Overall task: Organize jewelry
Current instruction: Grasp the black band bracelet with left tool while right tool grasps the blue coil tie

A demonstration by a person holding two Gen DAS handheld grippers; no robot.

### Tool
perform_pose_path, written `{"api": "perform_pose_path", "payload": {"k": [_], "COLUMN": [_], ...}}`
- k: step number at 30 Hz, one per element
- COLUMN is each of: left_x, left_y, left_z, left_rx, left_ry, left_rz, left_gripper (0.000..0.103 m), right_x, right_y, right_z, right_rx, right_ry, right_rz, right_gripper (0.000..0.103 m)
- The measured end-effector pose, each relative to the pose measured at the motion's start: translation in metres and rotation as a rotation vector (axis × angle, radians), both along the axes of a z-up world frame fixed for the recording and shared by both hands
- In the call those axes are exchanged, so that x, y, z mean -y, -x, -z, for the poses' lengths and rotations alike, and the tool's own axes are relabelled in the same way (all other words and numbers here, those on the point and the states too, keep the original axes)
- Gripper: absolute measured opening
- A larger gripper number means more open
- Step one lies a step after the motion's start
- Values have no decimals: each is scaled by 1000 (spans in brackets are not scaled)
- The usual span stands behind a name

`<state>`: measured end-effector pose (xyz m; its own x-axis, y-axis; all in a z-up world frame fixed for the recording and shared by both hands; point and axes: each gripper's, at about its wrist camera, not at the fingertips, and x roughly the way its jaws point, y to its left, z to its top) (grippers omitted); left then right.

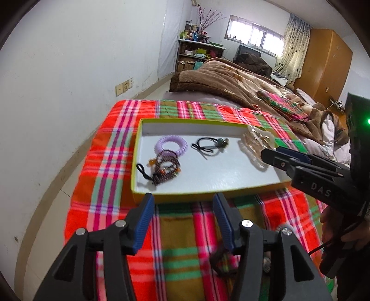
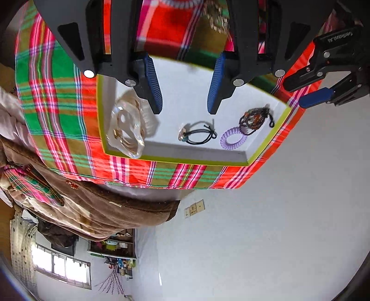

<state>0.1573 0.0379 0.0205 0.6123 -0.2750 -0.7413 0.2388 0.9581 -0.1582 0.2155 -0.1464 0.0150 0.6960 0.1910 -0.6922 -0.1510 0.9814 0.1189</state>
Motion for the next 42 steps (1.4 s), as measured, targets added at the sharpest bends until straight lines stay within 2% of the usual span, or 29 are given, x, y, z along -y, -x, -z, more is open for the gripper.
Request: {"api": "perform_pose_path", "payload": {"k": [8, 21, 31, 42], "left_x": [2, 3, 16, 25], "left_y": [23, 43, 43, 39], "left_z": [10, 38, 46, 49], "left_rx": [-21, -76, -97, -89], "left_ry": [29, 66, 38, -7], "left_rz": [19, 62, 98, 105], "left_gripper": [55, 55, 55, 55], "right_x": [22, 48, 50, 34], "right_y": [38, 83, 96, 95], "right_z": [6, 39, 57, 61], "right_rx": [2, -67, -118, -118], "right_ry": [-29, -28, -10, 74], "right_rz": [15, 36, 15, -17], "right_gripper": [42, 42, 42, 42]}}
